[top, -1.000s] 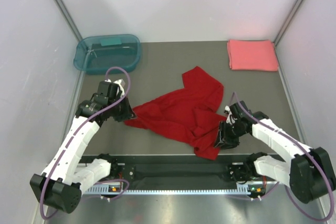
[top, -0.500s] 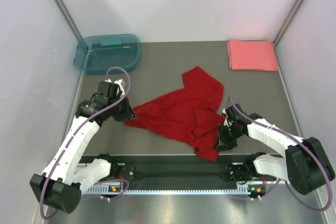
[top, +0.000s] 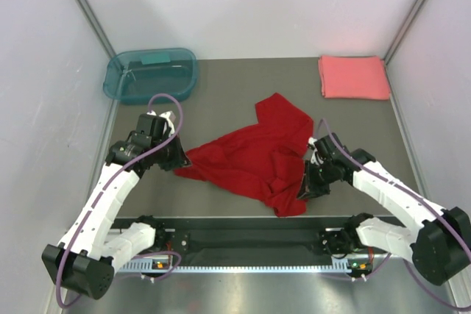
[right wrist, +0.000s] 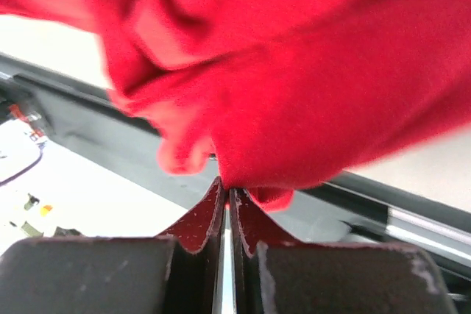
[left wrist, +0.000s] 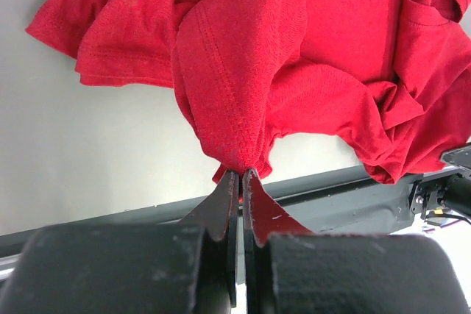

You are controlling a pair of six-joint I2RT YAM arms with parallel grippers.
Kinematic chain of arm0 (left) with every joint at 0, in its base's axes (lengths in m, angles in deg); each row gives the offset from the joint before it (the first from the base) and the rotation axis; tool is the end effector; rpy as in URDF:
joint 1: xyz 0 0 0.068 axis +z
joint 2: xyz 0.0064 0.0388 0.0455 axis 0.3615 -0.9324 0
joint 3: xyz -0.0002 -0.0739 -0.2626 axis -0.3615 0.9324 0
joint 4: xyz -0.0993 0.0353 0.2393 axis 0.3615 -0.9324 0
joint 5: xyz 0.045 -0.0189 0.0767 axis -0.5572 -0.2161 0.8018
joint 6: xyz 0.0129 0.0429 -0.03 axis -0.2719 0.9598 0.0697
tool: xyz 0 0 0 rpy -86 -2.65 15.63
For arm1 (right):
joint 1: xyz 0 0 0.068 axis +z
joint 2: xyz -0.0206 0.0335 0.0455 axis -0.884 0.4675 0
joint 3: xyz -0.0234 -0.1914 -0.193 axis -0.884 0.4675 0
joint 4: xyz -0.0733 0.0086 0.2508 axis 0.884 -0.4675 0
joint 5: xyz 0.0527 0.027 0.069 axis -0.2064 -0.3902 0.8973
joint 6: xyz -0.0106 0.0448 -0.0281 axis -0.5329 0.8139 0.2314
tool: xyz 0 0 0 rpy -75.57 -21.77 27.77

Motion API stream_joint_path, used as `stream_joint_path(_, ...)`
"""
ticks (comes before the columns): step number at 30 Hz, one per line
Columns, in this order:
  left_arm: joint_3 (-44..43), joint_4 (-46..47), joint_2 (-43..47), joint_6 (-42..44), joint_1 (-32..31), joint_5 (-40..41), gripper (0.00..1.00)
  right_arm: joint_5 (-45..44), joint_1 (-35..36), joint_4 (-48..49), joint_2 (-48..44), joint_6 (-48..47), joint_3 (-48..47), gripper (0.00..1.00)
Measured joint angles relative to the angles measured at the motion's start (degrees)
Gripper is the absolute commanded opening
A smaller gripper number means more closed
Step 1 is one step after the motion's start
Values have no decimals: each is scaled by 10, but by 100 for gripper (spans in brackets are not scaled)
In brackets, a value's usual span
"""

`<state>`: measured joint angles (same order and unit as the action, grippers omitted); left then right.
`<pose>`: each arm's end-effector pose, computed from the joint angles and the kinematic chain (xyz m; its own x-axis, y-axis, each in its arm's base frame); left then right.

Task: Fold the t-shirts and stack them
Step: Flatten the tshirt out

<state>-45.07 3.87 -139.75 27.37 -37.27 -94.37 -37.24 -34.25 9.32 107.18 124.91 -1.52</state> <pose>0.1708 -0.0564 0.3031 -0.8652 -0.2422 -0.4390 -0.0417 0.9073 -0.4184 0.1477 0.0926 0.1998 -0.9932 0.0834 -0.0818 0.0349 0.8804 0.4730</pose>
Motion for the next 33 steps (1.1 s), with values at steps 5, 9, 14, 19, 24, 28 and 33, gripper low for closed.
stream_joint_path(5, 0, 0, 0, 0, 0, -1, 0, 33, 36, 33, 78, 17, -61, 9)
stream_joint_path(9, 0, 1, 0, 0, 1, -3, 0, 70, 70, 95, 198, 43, -126, 24)
stream_joint_path(14, 0, 0, 1, 0, 1, -5, 0, 92, 122, 129, 241, 54, -186, 35)
stream_joint_path(19, 0, 0, 10, 0, 1, -4, 0, 75, 119, 106, 178, 29, -170, 39)
stream_joint_path(24, 0, -1, 14, 0, 1, -5, 0, 22, 104, 36, 84, 14, -144, 32)
stream_joint_path(28, 0, -1, 14, 0, 2, -5, 0, -42, 84, -14, 27, 14, -125, 25)
stream_joint_path(33, 0, -1, 13, 0, 2, -9, 0, -93, 47, -58, -28, 14, -36, 36)
